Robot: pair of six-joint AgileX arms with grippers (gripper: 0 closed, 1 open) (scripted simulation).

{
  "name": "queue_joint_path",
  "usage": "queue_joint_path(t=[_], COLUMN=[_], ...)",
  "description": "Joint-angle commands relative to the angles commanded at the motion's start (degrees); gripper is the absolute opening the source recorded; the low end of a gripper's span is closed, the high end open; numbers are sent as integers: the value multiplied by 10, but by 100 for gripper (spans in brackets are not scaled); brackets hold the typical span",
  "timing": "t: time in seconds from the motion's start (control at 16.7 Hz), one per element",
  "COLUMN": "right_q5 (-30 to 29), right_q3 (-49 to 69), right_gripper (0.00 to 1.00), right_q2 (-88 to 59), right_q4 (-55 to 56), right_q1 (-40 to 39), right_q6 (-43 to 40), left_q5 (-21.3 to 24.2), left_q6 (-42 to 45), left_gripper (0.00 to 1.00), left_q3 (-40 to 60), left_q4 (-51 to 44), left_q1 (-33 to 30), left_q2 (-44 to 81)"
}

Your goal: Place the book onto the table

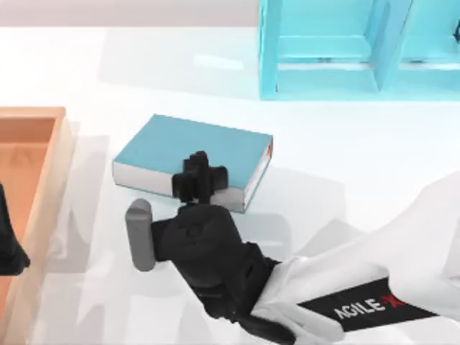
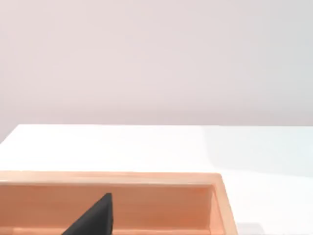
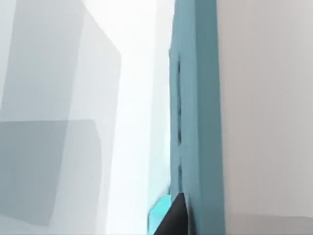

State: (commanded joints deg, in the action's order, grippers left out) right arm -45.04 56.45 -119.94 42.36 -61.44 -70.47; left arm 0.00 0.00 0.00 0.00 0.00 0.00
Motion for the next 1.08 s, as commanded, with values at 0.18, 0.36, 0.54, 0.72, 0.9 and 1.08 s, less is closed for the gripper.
queue_joint_path(t=[0.18, 0.36, 0.54, 0.72, 0.9, 1.08], right_q5=[0, 0, 0, 0, 0, 0], right_q3=[0, 0, 0, 0, 0, 0], right_gripper=[45, 68, 90, 100, 100, 100], right_q2=[0, 0, 0, 0, 0, 0], right_q4=[0, 0, 0, 0, 0, 0], right_q1=[0, 0, 0, 0, 0, 0], right_q6=[0, 0, 0, 0, 0, 0], left_q5=[0, 0, 0, 0, 0, 0], left_q6=[0, 0, 0, 0, 0, 0], left_gripper=[100, 100, 100, 100, 100, 100], left_q3=[0, 0, 0, 0, 0, 0], left_q4=[0, 0, 0, 0, 0, 0], left_q1=[0, 0, 0, 0, 0, 0], left_q2=[0, 0, 0, 0, 0, 0])
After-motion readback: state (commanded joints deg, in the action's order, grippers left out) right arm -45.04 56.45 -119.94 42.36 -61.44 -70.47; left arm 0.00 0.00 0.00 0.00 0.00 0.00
